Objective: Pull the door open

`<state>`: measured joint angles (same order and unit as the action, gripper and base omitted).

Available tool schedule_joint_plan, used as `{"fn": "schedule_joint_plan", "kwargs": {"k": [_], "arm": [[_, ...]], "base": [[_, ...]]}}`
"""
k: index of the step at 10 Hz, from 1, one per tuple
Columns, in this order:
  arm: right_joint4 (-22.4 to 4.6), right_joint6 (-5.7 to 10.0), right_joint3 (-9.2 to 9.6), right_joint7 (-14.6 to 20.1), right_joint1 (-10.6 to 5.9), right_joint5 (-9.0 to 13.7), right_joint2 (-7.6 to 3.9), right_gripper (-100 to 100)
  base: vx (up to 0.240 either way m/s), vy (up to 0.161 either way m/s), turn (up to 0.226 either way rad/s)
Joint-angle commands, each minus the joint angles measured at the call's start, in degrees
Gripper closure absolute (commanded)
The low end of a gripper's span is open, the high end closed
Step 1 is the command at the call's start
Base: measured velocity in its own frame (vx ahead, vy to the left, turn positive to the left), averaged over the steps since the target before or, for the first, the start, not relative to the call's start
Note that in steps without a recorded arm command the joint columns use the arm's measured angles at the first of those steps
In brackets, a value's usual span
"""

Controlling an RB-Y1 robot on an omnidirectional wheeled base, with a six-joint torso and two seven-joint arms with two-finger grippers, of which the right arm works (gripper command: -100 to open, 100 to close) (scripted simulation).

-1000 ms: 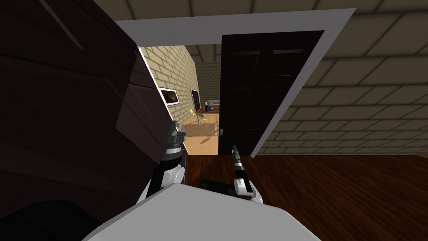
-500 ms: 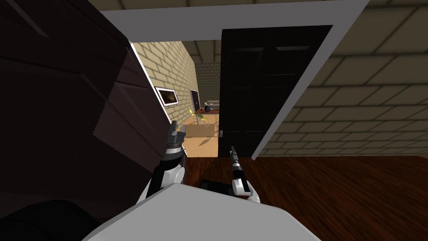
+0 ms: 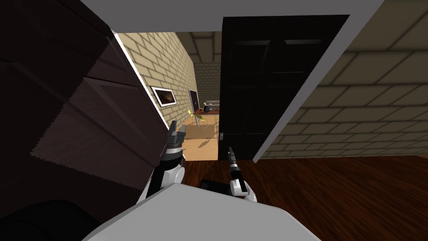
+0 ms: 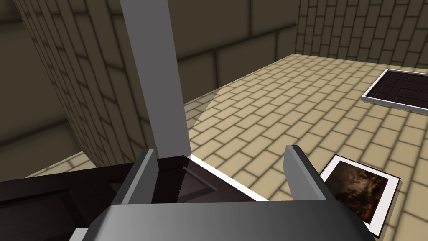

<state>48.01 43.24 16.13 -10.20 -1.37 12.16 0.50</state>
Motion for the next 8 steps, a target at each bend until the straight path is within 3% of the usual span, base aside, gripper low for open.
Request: {"fn": "schedule_joint_plan", "kwargs": {"k": [1,5,6,7,8], "arm": [[-1.82,0.37,0.45,-0.26,-0.66,0.15,0.78,-100],[-4.78,0.94,1.13,-0.50,-1.83,0.42,2.05,-100],[-4.62,0.97,1.00,-0.45,-1.83,0.40,1.90,-100],[-5.58,0.07,-0.46,-0.55,-1.93,0.69,0.14,-100],[-6.03,-0.39,-1.36,-0.62,-1.98,0.92,-0.67,-100]], "base": [[0.224,0.061,-0.044],[0.163,0.083,-0.036],[0.064,0.047,-0.009],[-0.002,-0.007,0.142],[-0.028,-0.036,0.191]]}}
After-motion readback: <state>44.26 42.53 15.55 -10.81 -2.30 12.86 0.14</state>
